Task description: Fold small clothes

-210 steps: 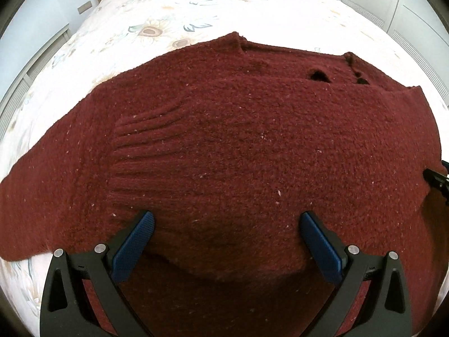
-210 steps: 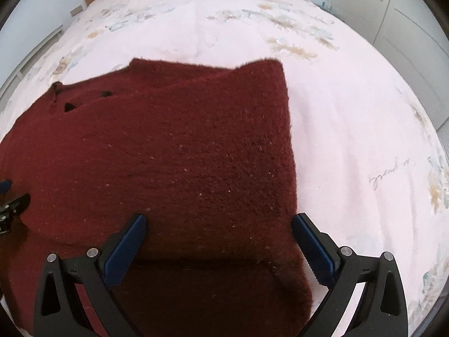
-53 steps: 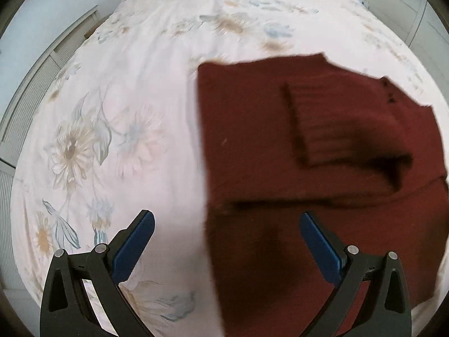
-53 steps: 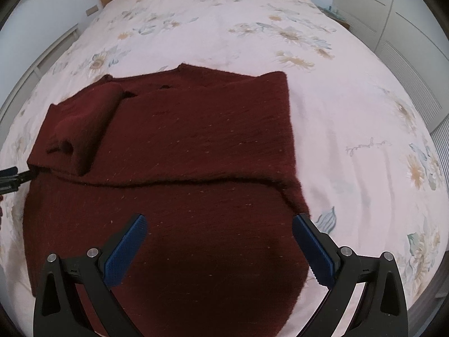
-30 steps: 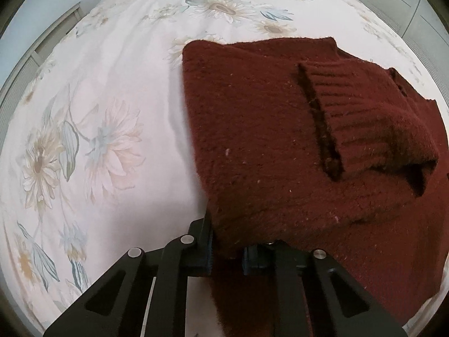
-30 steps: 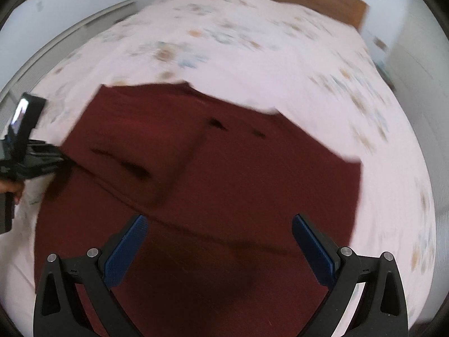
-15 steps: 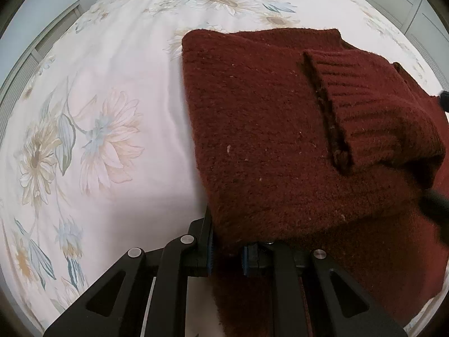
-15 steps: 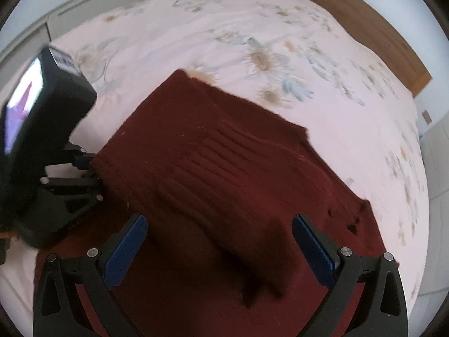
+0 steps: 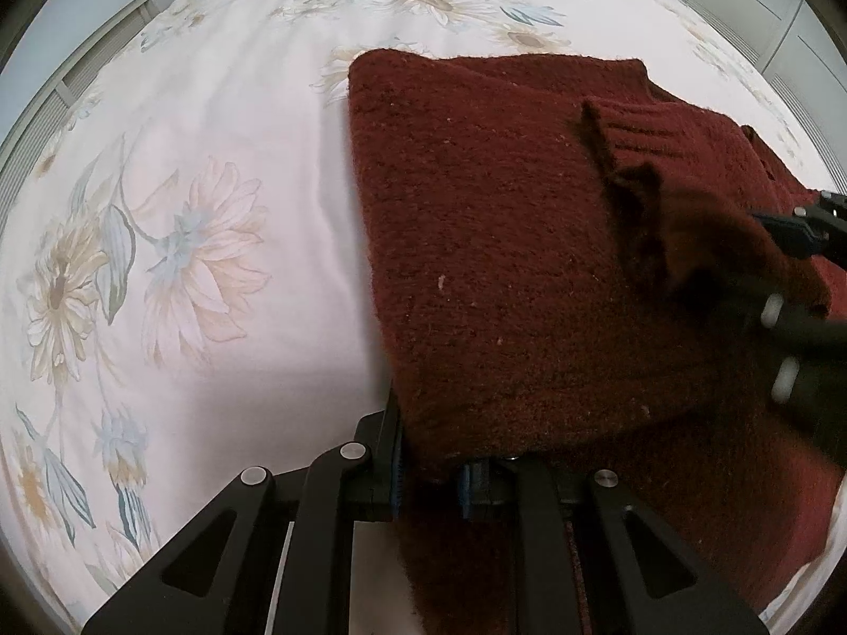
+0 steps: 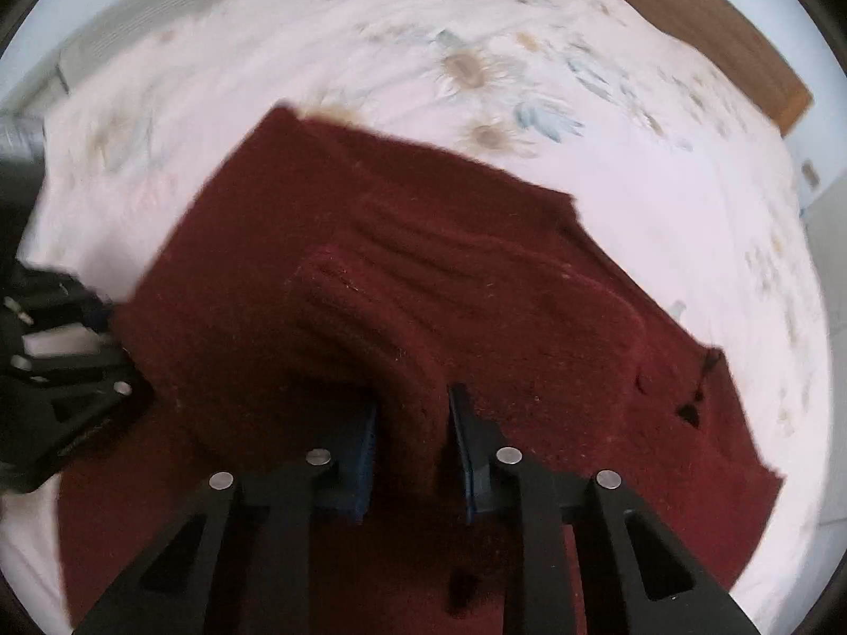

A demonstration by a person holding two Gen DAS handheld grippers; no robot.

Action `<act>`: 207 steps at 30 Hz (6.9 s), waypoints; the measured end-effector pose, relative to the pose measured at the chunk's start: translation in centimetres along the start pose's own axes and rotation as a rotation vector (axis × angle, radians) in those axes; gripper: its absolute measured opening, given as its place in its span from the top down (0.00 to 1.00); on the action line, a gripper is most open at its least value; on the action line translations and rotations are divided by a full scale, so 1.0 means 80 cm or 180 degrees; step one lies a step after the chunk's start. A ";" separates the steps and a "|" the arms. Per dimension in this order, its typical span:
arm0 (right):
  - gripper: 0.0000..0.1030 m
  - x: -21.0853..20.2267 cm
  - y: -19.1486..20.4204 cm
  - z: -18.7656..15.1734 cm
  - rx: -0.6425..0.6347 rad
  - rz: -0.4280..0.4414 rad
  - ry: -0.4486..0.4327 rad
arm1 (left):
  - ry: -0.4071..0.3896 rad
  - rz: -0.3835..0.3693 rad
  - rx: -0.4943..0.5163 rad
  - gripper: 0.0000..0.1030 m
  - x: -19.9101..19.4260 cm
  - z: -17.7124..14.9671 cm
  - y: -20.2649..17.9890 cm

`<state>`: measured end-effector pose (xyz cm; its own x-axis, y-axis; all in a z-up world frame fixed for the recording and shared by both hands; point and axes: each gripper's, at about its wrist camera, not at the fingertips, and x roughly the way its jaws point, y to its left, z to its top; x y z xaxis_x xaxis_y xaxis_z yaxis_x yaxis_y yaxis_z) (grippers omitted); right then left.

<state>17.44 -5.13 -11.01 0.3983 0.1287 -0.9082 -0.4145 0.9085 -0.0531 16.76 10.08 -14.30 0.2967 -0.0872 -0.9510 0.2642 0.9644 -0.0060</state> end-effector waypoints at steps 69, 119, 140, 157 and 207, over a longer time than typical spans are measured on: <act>0.00 -0.077 -0.147 -0.137 0.1180 -0.0391 -0.0221 | -0.0678 0.0024 0.0311 0.01 -0.071 0.050 -0.166; 0.00 -0.210 -0.148 -0.314 0.1652 -0.0474 -0.0449 | -0.0588 -0.0056 -0.0064 0.01 -0.132 -0.124 -0.136; 0.00 -0.158 -0.139 -0.445 0.1988 -0.0479 -0.0050 | -0.0121 0.0225 -0.0245 0.01 -0.083 -0.243 -0.110; 0.27 -0.125 -0.130 -0.461 0.2051 0.0009 0.0204 | 0.0012 -0.0395 -0.0199 0.65 -0.075 -0.250 -0.123; 0.87 -0.245 -0.308 -0.219 0.2356 -0.0167 -0.1169 | -0.1067 -0.0563 -0.0400 0.91 -0.214 0.036 -0.081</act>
<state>5.55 -36.98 0.81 0.6972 0.0840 -0.7119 0.2070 0.9272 0.3121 12.58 4.63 2.93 0.5453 -0.3112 -0.7783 0.2300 0.9484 -0.2181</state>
